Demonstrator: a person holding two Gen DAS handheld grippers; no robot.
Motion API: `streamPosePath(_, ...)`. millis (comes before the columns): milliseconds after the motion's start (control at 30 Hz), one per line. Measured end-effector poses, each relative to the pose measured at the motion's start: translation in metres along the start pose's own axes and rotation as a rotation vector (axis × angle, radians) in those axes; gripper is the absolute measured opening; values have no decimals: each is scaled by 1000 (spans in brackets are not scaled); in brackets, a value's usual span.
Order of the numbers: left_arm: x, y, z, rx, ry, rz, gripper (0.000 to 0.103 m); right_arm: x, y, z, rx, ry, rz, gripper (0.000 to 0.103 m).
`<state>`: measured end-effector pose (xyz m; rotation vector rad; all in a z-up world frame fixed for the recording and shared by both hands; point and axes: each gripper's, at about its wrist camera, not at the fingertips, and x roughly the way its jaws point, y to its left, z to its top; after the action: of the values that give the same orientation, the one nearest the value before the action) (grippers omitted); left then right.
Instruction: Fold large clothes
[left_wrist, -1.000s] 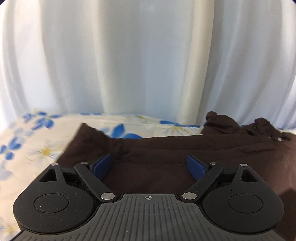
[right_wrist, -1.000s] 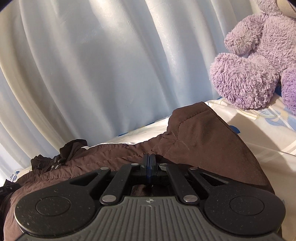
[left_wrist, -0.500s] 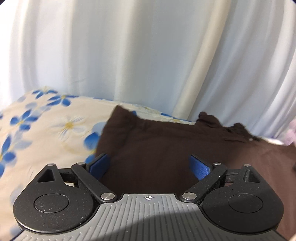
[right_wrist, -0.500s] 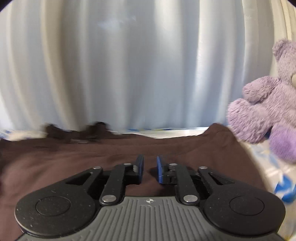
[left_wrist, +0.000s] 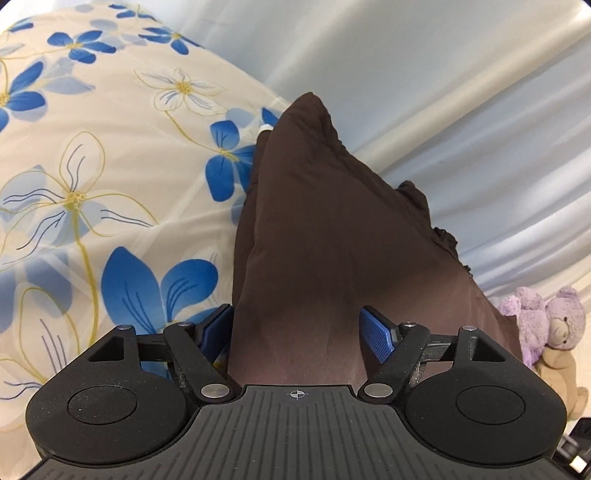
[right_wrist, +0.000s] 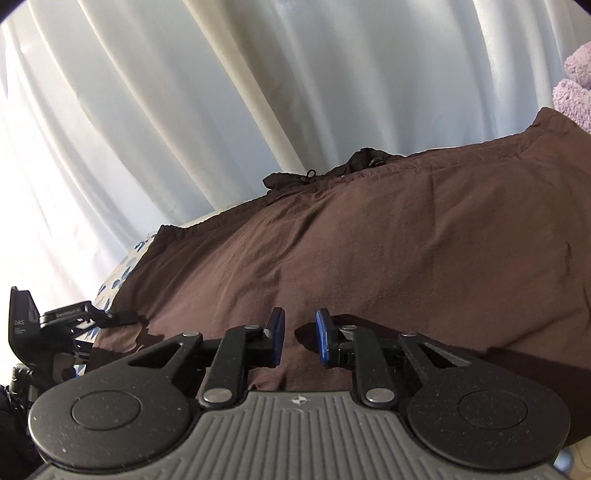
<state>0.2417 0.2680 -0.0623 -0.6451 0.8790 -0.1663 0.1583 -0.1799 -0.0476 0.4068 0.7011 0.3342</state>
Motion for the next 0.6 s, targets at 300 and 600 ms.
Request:
streamPosePath(300,5,18,12,-119,62,-149,58,-4,4,-6,21,-33,-7,17)
streamPosePath(600,19,19,18,-145,111,-217,60,15,10,-11,-38,18,-59,17)
